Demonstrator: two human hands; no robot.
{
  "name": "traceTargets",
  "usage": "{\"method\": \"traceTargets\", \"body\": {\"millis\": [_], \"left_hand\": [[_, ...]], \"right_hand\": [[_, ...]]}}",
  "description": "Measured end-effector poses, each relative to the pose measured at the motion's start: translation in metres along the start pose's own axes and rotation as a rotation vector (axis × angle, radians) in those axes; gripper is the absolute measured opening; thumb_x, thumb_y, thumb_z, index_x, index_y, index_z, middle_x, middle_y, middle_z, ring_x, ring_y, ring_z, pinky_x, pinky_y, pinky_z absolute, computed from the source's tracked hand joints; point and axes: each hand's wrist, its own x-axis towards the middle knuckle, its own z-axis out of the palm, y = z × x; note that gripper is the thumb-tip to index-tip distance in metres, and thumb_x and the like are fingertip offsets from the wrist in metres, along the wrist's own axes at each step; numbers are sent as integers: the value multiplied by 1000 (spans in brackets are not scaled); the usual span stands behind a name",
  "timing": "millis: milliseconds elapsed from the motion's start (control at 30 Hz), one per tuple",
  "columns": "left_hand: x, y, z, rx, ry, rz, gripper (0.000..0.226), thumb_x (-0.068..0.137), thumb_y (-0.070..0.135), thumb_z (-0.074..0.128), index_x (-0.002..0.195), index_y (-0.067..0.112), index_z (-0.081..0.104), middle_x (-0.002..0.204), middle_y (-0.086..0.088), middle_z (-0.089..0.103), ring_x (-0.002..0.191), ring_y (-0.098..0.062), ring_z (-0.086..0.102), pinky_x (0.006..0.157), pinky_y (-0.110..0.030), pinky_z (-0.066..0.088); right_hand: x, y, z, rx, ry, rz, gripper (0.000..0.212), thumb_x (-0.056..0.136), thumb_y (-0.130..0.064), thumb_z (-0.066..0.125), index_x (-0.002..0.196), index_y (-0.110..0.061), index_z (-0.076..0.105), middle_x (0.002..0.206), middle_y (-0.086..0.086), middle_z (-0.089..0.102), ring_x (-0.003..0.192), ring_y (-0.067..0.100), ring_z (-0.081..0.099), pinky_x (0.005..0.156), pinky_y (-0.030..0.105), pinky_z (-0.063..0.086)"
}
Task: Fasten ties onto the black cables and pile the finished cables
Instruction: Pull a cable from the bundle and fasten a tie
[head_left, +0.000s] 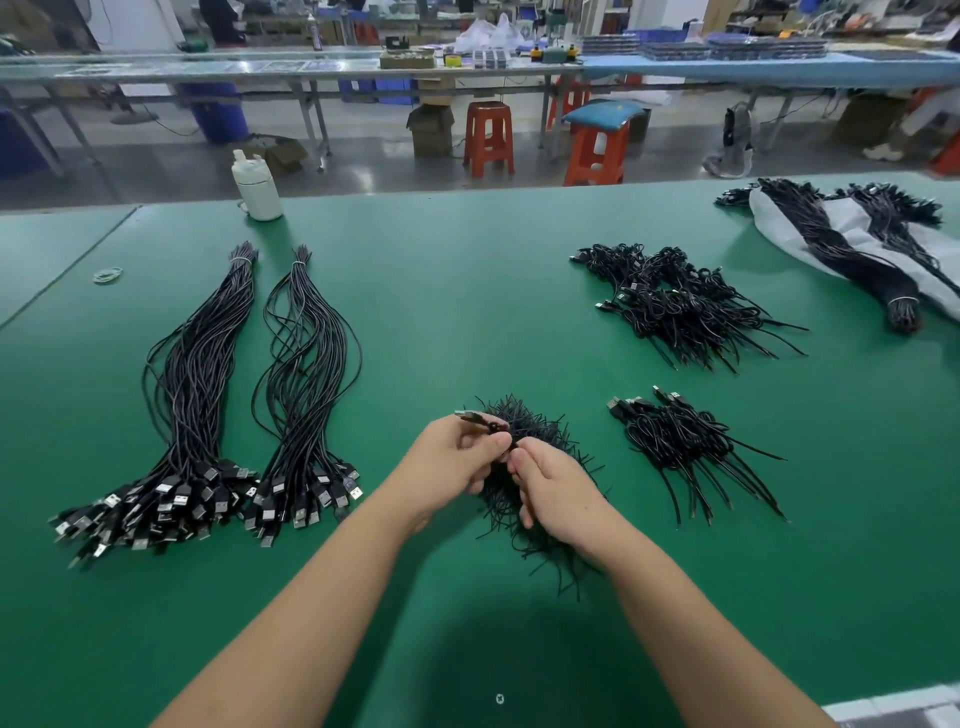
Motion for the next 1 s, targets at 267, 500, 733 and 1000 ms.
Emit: {"method": "traceTargets", "body": {"millis": [267, 500, 733, 1000], "left_hand": [[-14, -70, 2, 963, -10, -85, 24, 86, 51, 67, 87, 32, 53, 95, 12, 51, 88, -10, 53, 76, -30, 44], [-17, -85, 14, 1028, 37, 12, 17, 97, 39, 56, 83, 31, 50, 94, 11, 45, 88, -11, 48, 76, -29, 44], [-16, -63, -10, 1113, -148, -57, 4, 95, 22, 59, 95, 21, 63, 95, 5, 67, 89, -18, 61, 81, -34, 51], [-33, -34, -36, 735, 136, 38, 16, 94, 17, 61, 92, 27, 74, 88, 9, 66, 82, -8, 61, 73, -11, 44]], "right_hand": [[8, 15, -8, -76, 209, -14, 33, 106, -30, 31, 80, -16, 44, 66, 3, 48, 54, 16, 49, 53, 26, 49], [8, 22, -2, -39, 237, 38, 32, 107, -28, 31, 81, -14, 42, 71, 6, 45, 58, 20, 47, 45, 11, 40], [8, 25, -4, -19, 212, 74, 33, 107, -33, 29, 83, -15, 43, 69, 0, 44, 57, 15, 40, 57, 33, 38], [-3, 16, 9, 3, 113, -74, 35, 106, -39, 28, 74, -30, 39, 66, -7, 42, 59, 13, 38, 57, 34, 38]]}}
